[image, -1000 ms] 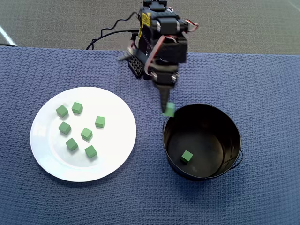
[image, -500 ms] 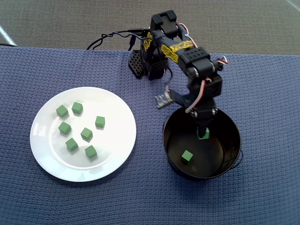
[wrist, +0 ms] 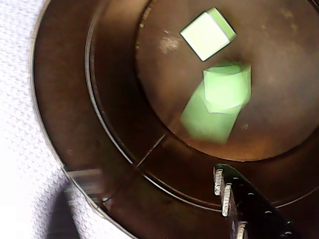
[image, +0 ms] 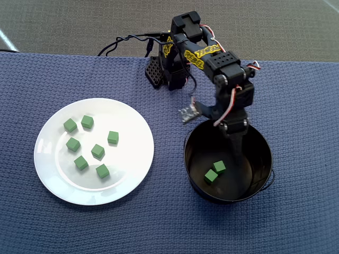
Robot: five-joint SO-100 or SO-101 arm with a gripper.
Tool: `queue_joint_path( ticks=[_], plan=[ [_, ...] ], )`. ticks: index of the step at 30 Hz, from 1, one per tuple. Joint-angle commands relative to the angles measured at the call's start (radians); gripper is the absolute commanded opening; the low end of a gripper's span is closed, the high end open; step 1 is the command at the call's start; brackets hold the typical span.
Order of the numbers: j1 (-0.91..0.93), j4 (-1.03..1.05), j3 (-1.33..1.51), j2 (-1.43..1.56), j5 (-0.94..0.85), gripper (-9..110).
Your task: Pick up the green cubes from the white plate and place them in the black recipient
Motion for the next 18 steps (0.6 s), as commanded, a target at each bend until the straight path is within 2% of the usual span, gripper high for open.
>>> queue_joint_path(
  ticks=[1, 5, 9, 11, 18],
  plan=[
    [0.106, 0.060, -0.103, 0.120, -0.026, 29],
    [0.301, 0.141, -0.143, 0.216, -0.029, 23],
    [0.534, 0.144, -0.040, 0.282, -0.037, 17],
    [0.609, 0.114, 0.077, 0.302, -0.095, 12],
    [0.822, -0.127, 0.535, 0.365, -0.382, 14]
  ],
)
